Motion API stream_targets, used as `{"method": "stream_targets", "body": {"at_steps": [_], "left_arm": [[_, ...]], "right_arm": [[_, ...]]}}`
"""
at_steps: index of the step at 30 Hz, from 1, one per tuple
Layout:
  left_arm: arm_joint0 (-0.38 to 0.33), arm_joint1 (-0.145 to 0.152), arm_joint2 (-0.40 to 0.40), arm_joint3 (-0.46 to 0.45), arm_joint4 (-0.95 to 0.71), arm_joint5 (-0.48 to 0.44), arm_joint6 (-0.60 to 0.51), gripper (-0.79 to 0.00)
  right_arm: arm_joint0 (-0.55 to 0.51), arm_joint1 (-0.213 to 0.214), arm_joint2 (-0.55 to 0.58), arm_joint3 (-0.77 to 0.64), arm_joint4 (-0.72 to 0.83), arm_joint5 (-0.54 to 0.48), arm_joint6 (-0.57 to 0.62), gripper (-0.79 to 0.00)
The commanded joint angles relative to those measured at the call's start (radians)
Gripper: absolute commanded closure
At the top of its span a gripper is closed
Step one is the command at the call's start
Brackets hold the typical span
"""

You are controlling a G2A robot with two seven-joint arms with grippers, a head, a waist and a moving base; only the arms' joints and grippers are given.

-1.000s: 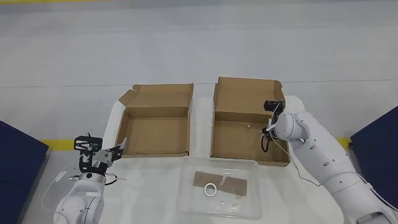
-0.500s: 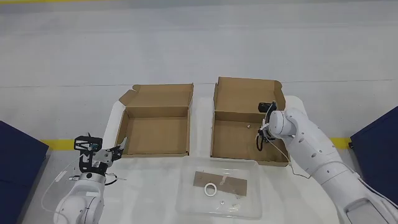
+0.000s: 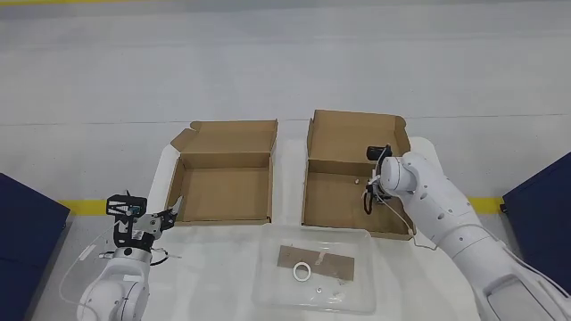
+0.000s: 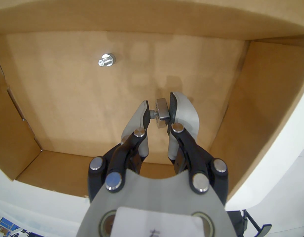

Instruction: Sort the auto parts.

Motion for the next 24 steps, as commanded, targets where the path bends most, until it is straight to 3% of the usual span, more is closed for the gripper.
{"method": "stream_targets", "body": {"at_steps": [1, 5, 15, 19, 20, 21, 22, 24], "left_arm": [[0.0, 0.0, 0.0, 0.0, 0.0, 0.0, 0.0, -0.785], [0.0, 0.0, 0.0, 0.0, 0.0, 0.0, 0.0, -0.785], [0.0, 0.0, 0.0, 0.0, 0.0, 0.0, 0.0, -0.785], [0.0, 0.0, 0.0, 0.0, 0.0, 0.0, 0.0, -0.785], [0.0, 0.0, 0.0, 0.0, 0.0, 0.0, 0.0, -0.785], [0.0, 0.0, 0.0, 0.0, 0.0, 0.0, 0.0, -0.785], [0.0, 0.0, 0.0, 0.0, 0.0, 0.0, 0.0, -0.785], [0.0, 0.0, 0.0, 0.0, 0.0, 0.0, 0.0, -0.785]], "right_arm": [[0.002, -0.003, 0.0, 0.004, -0.001, -0.001, -0.002, -0.095], [0.004, -0.008, 0.001, 0.012, -0.006, -0.002, -0.005, -0.163], [0.006, -0.016, 0.01, 0.017, -0.019, -0.005, -0.002, -0.234], [-0.001, -0.012, 0.021, -0.012, -0.045, 0.01, 0.003, -0.382], [-0.006, -0.01, 0.027, -0.026, -0.053, 0.015, 0.008, -0.468], [-0.012, -0.006, 0.035, -0.043, -0.06, 0.021, 0.012, -0.702], [-0.02, -0.002, 0.043, -0.063, -0.07, 0.027, 0.016, -0.785], [-0.04, 0.008, 0.064, -0.113, -0.09, 0.037, 0.032, -0.785]]}}
